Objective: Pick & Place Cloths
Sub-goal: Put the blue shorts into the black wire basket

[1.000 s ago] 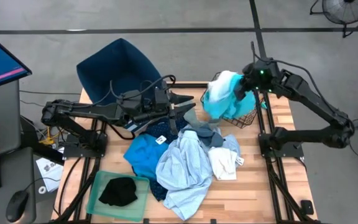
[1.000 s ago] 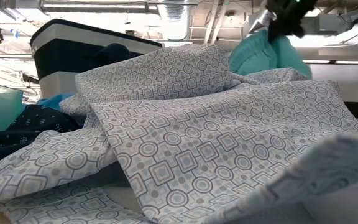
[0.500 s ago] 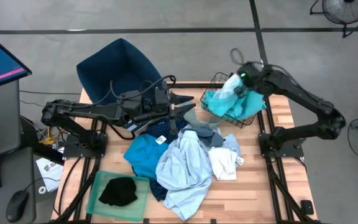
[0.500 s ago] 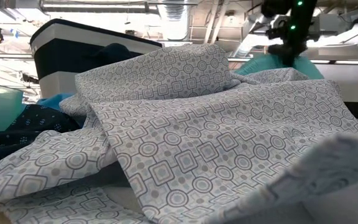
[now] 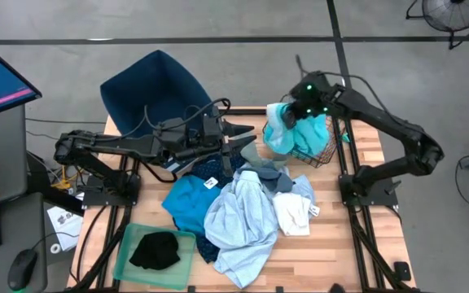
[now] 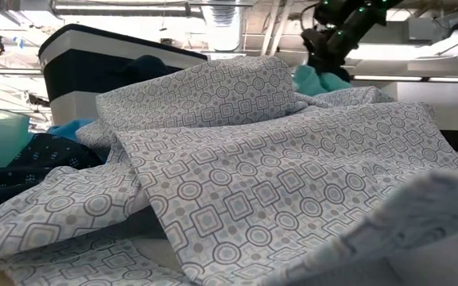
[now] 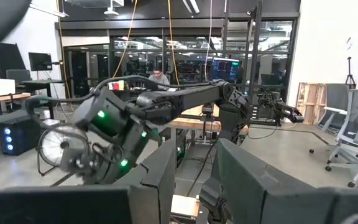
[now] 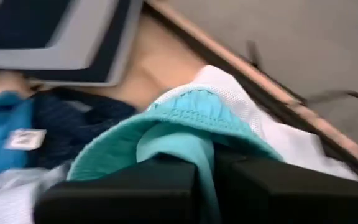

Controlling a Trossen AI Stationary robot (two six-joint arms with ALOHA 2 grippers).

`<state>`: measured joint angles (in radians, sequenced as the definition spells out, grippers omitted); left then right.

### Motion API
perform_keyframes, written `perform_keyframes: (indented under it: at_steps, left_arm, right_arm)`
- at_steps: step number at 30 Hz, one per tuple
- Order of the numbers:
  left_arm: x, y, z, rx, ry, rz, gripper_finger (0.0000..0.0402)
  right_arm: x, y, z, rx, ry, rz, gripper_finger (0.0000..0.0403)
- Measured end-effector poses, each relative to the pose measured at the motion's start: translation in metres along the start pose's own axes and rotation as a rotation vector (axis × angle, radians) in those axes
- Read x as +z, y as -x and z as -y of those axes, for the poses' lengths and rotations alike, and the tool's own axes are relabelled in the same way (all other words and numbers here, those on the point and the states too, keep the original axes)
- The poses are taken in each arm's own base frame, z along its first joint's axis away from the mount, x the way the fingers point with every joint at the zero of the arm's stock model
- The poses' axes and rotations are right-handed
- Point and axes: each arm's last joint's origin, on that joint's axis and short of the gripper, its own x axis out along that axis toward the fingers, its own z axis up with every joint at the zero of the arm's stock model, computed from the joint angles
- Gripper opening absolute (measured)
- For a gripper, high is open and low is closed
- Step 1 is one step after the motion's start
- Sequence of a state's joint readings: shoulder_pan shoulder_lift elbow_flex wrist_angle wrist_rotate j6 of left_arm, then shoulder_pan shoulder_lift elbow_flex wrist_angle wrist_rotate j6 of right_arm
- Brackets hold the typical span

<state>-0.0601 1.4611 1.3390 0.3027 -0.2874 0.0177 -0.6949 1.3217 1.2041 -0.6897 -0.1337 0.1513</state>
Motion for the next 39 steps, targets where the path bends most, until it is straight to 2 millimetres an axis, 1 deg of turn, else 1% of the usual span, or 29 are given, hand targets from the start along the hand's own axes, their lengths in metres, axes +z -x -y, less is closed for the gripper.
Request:
perform_keyframes:
  at_steps: [3,5,8,12,14,17,19,22,24,26,30,34,37,39]
  left_arm:
    - [0.000,0.000,0.000,0.000,0.000,0.000,0.0104]
    - [0.000,0.000,0.000,0.000,0.000,0.000,0.0104]
    - [0.000,0.000,0.000,0.000,-0.001,0.000,0.0104]
    - [0.000,-0.001,-0.002,0.006,-0.001,0.000,0.0104]
    - [-0.002,-0.003,-0.003,0.011,-0.003,-0.003,0.0104]
    - [-0.008,-0.006,-0.005,0.019,-0.006,-0.026,0.0104]
    - [-0.011,-0.010,-0.007,0.028,0.014,-0.022,0.0104]
    - [-0.013,-0.011,-0.011,0.038,0.042,-0.030,0.0104]
    - [-0.012,-0.011,-0.012,0.041,0.060,-0.023,0.0104]
    - [-0.012,-0.011,-0.012,0.043,0.064,-0.024,0.0104]
    - [-0.011,-0.011,-0.012,0.043,0.065,-0.020,0.0104]
    - [-0.011,-0.011,-0.012,0.042,0.065,-0.020,0.0111]
    - [-0.011,-0.011,-0.010,0.038,0.066,-0.020,0.0120]
    - [-0.011,-0.010,-0.009,0.035,0.067,-0.020,0.0125]
  right_arm:
    - [-0.010,0.008,0.019,-0.148,-0.024,-0.037,0.0000]
    - [-0.025,0.005,0.031,-0.216,-0.048,-0.082,0.0000]
    - [-0.057,-0.007,0.044,-0.241,-0.082,-0.181,0.0000]
    - [-0.098,-0.029,0.051,-0.244,-0.096,-0.280,0.0000]
    - [-0.112,-0.038,0.054,-0.248,-0.106,-0.301,0.0000]
    - [-0.124,-0.050,0.059,-0.263,-0.125,-0.331,0.0000]
    - [-0.123,-0.053,0.062,-0.267,-0.135,-0.332,0.0000]
    - [-0.113,-0.049,0.063,-0.259,-0.133,-0.328,0.0004]
    - [-0.102,-0.042,0.062,-0.255,-0.106,-0.324,0.0015]
    - [-0.089,-0.029,0.056,-0.241,-0.043,-0.333,0.0036]
    - [-0.060,0.001,0.042,-0.217,0.093,-0.299,0.0100]
    - [-0.036,0.029,0.026,-0.193,0.174,-0.188,0.0190]
    - [-0.026,0.048,0.009,-0.129,0.223,-0.103,0.0254]
    - [-0.026,0.056,-0.007,-0.061,0.300,-0.071,0.0279]
